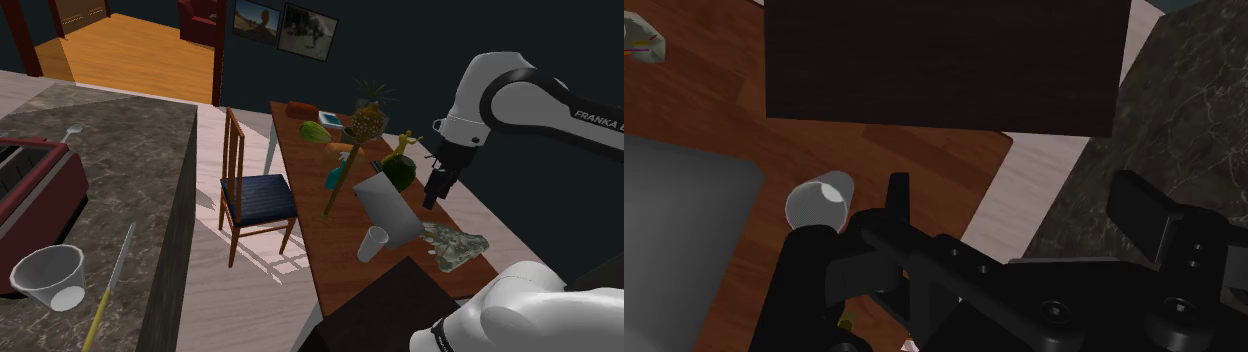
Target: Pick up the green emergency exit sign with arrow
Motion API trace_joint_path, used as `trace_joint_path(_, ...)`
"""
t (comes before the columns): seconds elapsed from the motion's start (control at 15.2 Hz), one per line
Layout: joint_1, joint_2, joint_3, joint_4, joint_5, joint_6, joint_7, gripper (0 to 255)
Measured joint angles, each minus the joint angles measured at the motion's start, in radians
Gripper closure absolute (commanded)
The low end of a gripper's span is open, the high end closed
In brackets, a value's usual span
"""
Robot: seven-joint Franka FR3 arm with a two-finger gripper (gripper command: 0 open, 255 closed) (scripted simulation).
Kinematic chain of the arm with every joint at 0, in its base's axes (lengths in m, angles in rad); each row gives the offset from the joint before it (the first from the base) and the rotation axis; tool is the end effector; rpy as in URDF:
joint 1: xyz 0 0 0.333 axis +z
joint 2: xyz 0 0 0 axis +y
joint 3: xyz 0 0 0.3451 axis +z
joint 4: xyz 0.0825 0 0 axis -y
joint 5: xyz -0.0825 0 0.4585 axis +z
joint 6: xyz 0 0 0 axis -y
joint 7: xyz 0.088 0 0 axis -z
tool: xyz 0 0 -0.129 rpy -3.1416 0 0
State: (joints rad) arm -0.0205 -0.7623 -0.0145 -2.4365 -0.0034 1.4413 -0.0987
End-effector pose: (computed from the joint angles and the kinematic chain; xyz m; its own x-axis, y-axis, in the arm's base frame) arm 0.3415 -0.0130 0.5284 0.9709 0.0704 -0.2291 0.0654 -0.9974 -0.0293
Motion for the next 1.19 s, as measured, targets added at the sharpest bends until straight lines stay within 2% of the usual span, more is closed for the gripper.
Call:
trace_joint_path(0.2,-0.012,0.011,-0.034,-0.007,-0.01,0.029,-0.027,0)
trace_joint_path(0.66,-0.07,0.12,-0.224,-0.007,-0.037,0.186,-0.186,0)
trace_joint_path(0.99,-0.091,0.248,-0.367,0.037,-0.014,0.289,-0.32,0)
trace_joint_path(1.19,-0.091,0.35,-0.454,0.072,0.029,0.355,-0.412,0)
